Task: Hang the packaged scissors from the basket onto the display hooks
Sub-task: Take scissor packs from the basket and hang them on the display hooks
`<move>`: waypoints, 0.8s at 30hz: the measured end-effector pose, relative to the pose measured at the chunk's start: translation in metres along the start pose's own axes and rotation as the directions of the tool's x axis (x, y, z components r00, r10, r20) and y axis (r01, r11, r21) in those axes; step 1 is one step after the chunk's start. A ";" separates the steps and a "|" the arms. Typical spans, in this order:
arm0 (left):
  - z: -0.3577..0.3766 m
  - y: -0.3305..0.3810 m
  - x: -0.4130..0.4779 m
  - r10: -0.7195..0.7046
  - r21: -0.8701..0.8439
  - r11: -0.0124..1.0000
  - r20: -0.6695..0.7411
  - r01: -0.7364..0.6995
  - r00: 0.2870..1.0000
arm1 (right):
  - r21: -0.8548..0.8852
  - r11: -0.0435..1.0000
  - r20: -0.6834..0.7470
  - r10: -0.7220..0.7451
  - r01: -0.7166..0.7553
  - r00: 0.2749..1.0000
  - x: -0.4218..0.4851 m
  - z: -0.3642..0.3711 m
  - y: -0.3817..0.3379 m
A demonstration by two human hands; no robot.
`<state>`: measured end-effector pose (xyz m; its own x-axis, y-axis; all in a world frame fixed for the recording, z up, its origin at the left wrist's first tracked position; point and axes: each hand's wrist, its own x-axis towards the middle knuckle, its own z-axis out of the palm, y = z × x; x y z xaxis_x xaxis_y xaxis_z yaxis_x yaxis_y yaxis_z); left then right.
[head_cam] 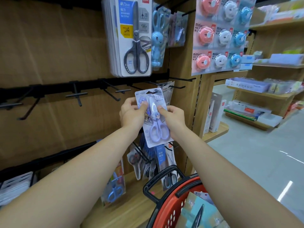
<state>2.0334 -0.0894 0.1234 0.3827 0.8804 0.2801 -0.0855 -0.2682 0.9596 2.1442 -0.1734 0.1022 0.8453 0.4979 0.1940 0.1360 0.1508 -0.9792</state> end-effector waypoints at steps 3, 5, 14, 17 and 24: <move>-0.013 -0.025 -0.001 -0.060 0.102 0.993 0.082 0.052 0.995 | -0.029 1.000 0.065 0.014 -0.012 0.998 0.000 0.002 0.005; -0.021 -0.042 -0.002 -0.134 0.153 0.982 0.125 0.115 0.983 | -0.066 0.996 0.148 0.063 -0.054 0.987 -0.010 -0.003 0.021; -0.025 -0.037 -0.028 0.054 0.234 0.971 -0.019 -0.048 0.998 | 0.114 0.989 0.145 0.080 -0.097 0.986 -0.038 -0.022 0.059; -0.041 -0.027 -0.057 0.365 0.253 0.913 -0.150 -0.321 0.919 | 0.102 0.992 0.128 0.061 -0.074 0.990 -0.020 -0.006 0.048; -0.075 -0.014 -0.039 0.522 0.269 0.802 0.120 -0.534 0.844 | 0.039 0.996 0.119 0.079 -0.084 0.990 0.006 0.022 0.045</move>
<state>1.9502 -0.0906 0.1014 0.3893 0.5562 0.7343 -0.0255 -0.7903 0.6122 2.1440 -0.1446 0.0607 0.7858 0.6064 0.1218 0.0440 0.1416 -0.9889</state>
